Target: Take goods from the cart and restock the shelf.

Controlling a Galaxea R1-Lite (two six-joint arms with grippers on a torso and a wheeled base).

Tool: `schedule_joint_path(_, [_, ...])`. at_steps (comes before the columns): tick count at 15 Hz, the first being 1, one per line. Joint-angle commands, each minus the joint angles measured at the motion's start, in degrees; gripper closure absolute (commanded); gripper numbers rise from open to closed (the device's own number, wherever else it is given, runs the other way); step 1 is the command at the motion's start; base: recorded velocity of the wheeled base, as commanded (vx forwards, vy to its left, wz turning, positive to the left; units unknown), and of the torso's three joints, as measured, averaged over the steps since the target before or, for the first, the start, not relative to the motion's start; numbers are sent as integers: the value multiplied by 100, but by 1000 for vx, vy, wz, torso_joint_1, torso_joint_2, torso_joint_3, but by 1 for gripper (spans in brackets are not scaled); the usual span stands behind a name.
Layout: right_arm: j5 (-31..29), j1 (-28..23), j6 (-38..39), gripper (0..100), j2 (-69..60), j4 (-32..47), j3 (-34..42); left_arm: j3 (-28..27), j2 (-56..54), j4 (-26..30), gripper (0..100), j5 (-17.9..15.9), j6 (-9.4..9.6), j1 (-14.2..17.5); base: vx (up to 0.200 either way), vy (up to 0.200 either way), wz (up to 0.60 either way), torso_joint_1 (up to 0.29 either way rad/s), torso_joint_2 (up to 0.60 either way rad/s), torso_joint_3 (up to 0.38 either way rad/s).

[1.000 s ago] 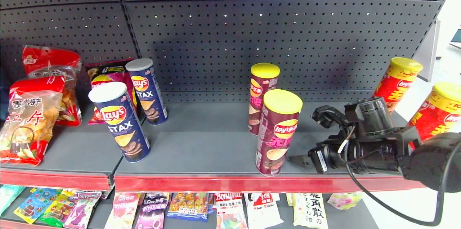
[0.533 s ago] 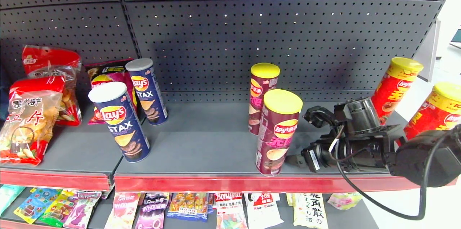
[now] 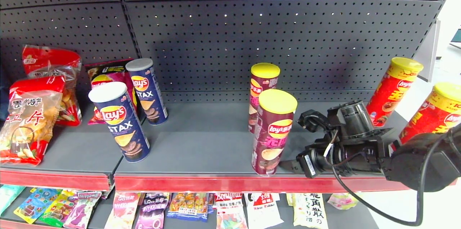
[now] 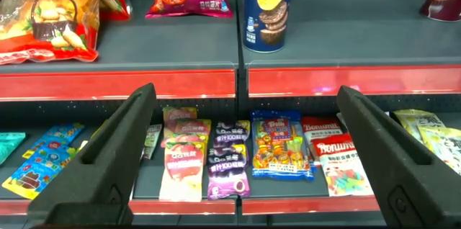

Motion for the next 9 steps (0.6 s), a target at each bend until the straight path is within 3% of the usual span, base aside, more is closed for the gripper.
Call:
schedule_joint_path(1, [-5, 108, 13, 0, -25, -2, 19, 1, -2, -1, 0, 1, -1, -1, 0, 0, 0, 0, 0, 0])
schedule_joint_path(9, [-5, 249, 13, 0, -96, -2, 28, 1, -2, -1, 0, 1, -1, 8, 0, 0, 0, 0, 0, 0])
